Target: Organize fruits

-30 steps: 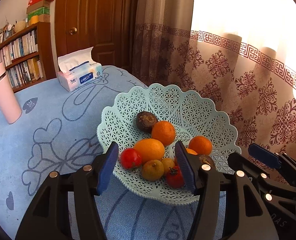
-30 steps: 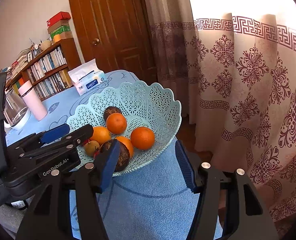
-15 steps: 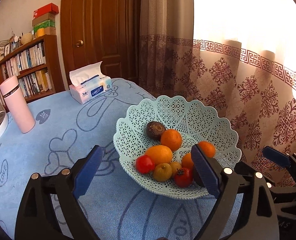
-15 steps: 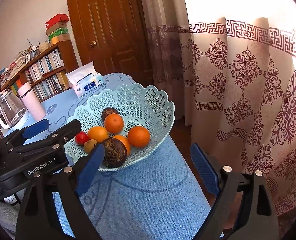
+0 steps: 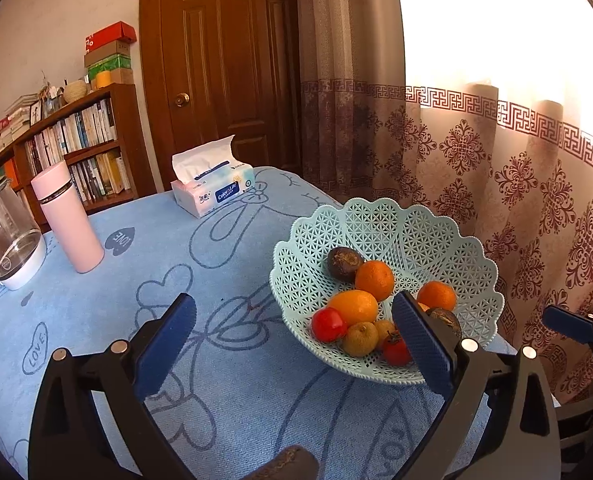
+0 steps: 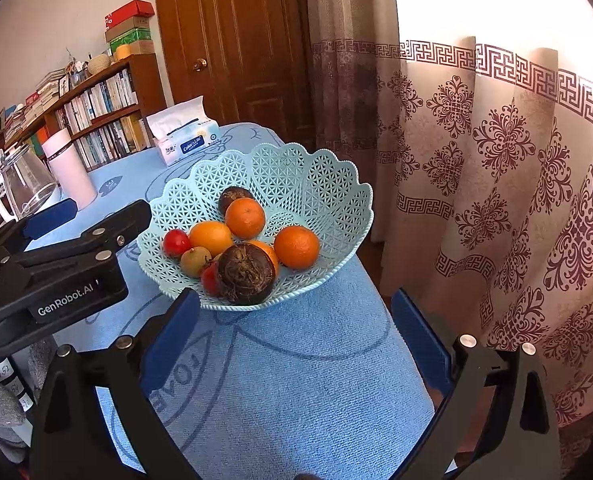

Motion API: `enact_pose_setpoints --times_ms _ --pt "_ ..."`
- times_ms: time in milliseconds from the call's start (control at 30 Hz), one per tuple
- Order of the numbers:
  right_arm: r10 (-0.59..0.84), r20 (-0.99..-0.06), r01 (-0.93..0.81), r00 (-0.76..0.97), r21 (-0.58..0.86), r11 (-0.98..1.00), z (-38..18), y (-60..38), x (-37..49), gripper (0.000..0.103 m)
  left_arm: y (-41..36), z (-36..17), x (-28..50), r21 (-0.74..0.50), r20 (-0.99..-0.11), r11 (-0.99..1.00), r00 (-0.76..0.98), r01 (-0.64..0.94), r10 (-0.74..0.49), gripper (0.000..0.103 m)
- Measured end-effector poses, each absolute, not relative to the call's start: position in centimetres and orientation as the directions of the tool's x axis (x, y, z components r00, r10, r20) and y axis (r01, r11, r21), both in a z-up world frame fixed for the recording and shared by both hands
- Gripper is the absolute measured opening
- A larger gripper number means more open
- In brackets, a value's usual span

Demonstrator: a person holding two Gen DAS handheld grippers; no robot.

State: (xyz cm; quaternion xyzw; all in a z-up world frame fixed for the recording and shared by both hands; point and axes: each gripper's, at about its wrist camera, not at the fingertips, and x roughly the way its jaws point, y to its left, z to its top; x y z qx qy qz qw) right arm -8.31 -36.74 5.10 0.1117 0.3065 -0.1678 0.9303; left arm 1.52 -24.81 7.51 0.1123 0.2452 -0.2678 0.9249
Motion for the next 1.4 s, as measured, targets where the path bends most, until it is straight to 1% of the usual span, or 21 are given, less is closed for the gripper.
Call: enact_pose_setpoints --times_ms 167,633,1400 --pt "-0.253 -0.607 0.367 0.753 0.068 0.928 5.2 -35.8 -8.0 0.098 -24.5 7.4 1.6 0.087 -0.515 0.843 0.749 0.53 -0.417 0.098" --pt "-0.271 -0.612 0.379 0.743 0.052 0.924 5.4 -35.5 -7.3 0.098 -24.0 7.2 2.0 0.095 -0.518 0.859 0.762 0.503 -0.389 0.098" --pt "-0.273 -0.617 0.38 0.738 0.046 0.924 5.3 -35.4 -6.5 0.098 -23.9 6.9 2.3 0.109 -0.522 0.859 0.764 0.5 -0.379 0.098"
